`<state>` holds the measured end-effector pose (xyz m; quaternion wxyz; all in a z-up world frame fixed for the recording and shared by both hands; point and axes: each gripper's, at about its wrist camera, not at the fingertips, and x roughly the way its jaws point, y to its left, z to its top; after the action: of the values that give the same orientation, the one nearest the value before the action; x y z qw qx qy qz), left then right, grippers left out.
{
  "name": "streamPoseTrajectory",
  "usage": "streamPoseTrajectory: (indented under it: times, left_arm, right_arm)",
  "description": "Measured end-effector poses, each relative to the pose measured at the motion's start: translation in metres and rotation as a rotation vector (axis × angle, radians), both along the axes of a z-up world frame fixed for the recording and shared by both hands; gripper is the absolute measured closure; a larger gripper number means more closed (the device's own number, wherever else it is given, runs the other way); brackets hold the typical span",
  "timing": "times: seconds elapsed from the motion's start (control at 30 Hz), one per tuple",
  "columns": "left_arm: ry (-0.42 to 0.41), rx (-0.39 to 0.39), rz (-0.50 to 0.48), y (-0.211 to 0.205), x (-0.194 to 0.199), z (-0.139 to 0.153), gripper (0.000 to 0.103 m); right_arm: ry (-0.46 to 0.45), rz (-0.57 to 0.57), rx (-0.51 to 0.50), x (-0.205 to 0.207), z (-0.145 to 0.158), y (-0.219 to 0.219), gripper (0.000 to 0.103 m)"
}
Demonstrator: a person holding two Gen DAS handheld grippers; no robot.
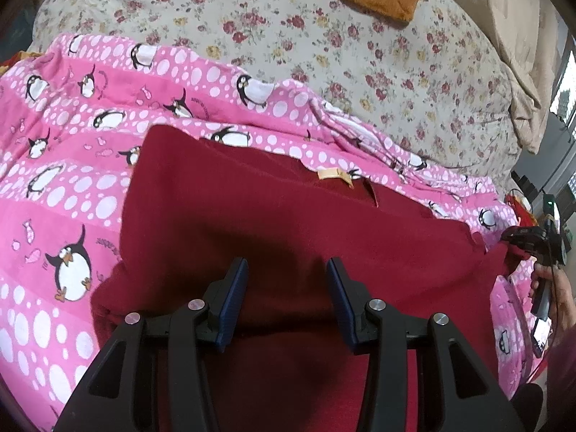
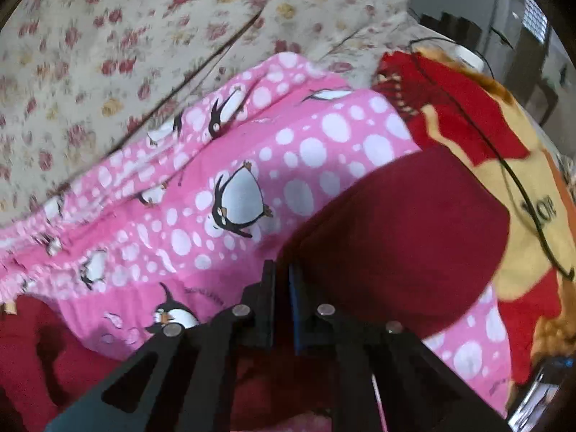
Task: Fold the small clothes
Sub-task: 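Grasp the sweater's other side edge with the right gripper and lift it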
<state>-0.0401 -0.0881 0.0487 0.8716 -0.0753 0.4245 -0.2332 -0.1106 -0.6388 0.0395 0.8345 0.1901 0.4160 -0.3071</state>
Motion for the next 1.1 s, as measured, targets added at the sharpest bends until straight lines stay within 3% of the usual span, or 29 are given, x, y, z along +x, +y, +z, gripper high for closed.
streamPoseTrajectory:
  times: [0.1,0.3,0.43,0.57,0.73,0.87,0.93,1.0,1.1]
  left_arm:
    - [-0.021,-0.013,0.011,0.005,-0.002,0.008,0.079]
    - [-0.044,-0.06,0.053,0.022,0.001,0.021,0.079]
    - [-0.045,-0.078,0.09,0.033,0.003,0.023,0.079]
    - [-0.042,-0.106,0.113,0.043,0.005,0.026,0.079]
    - [-0.025,-0.137,0.129,0.052,0.01,0.026,0.079]
    - [0.015,-0.166,0.143,0.057,0.017,0.022,0.079]
    - [0.029,-0.182,0.145,0.059,0.018,0.021,0.079]
    - [0.035,-0.196,0.138,0.059,0.019,0.021,0.079]
    - [0.031,-0.192,0.107,0.051,0.017,0.022,0.079]
  right_arm:
    - [-0.09,0.026,0.001,-0.012,0.021,0.011,0.096]
    - [-0.238,0.22,0.01,-0.012,0.081,0.058,0.096]
    - [-0.319,0.444,0.039,-0.007,0.124,0.132,0.096]
    - [-0.344,0.651,0.082,0.008,0.134,0.209,0.096]
    - [-0.295,0.824,0.216,0.034,0.088,0.296,0.096]
    - [-0.143,0.889,0.329,0.054,0.013,0.345,0.092]
    - [-0.028,0.893,0.332,0.056,-0.018,0.355,0.087]
    - [-0.011,0.907,0.307,0.047,-0.023,0.359,0.084]
    - [-0.041,0.917,0.248,0.024,-0.011,0.355,0.056]
